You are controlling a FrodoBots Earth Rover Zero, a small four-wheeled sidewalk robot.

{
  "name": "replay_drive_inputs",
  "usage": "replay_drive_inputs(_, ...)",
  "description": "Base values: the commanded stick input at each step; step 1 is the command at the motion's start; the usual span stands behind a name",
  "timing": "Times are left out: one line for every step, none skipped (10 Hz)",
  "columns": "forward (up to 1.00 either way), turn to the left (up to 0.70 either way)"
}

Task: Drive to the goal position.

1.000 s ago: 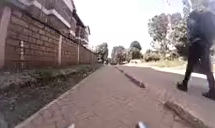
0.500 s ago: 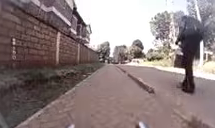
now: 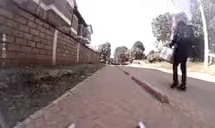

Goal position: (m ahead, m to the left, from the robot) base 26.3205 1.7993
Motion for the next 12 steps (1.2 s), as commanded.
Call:
replay_drive_inputs(1.00, 0.00)
replay_drive_inputs(1.00, 0.00)
replay_drive_inputs(1.00, 0.00)
replay_drive_inputs(1.00, 0.00)
replay_drive_inputs(1.00, 0.00)
replay_drive_inputs(1.00, 0.00)
replay_drive_inputs(1.00, 0.00)
replay_drive_inputs(1.00, 0.00)
replay_drive_inputs(1.00, 0.00)
replay_drive_inputs(1.00, 0.00)
replay_drive_inputs(1.00, 0.00)
replay_drive_inputs(1.00, 0.00)
